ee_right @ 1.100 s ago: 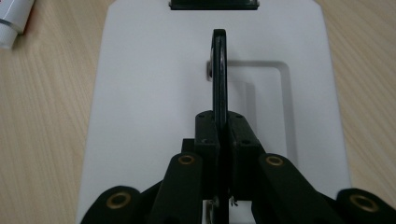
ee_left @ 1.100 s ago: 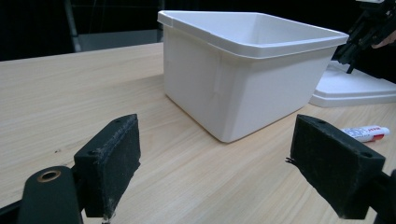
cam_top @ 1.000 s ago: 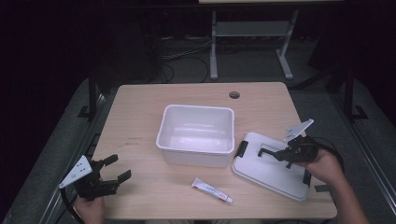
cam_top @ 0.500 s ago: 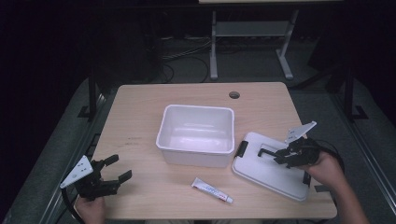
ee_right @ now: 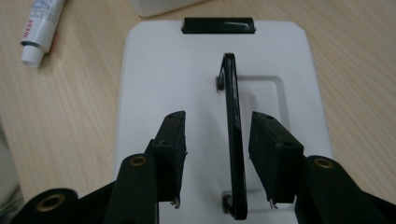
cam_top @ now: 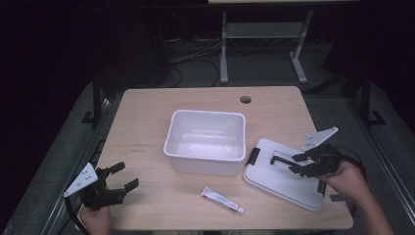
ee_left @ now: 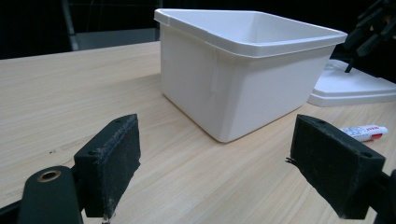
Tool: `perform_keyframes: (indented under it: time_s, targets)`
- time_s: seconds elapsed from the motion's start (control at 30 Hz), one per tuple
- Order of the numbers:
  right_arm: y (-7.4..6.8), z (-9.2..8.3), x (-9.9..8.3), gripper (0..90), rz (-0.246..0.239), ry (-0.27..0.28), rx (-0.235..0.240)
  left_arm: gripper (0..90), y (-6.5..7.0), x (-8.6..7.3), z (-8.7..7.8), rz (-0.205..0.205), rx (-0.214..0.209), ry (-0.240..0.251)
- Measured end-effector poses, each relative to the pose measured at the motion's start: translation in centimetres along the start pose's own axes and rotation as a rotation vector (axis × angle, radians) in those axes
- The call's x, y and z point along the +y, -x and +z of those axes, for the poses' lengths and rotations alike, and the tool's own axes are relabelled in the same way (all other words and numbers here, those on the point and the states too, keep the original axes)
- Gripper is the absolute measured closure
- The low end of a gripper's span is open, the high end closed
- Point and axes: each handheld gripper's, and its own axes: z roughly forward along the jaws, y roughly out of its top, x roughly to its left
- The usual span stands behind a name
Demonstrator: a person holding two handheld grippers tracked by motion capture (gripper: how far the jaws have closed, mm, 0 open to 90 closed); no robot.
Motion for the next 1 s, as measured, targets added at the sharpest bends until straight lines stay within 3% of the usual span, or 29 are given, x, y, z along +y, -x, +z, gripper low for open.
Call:
perform_keyframes:
  time_s: [0.43, 1.0]
  targets:
    - [-2.8, -1.3, 1.4, 49.5, -0.036, -0.005, -0.015, 15.7, 0.0, 0.0, 0.0, 0.002, 0.0, 0.003]
    - [-6.6, 0.0, 3.0, 44.9, -0.069, 0.021, 0.025, 15.7, 0.0, 0.1, -0.1, 0.003, 0.001, 0.005]
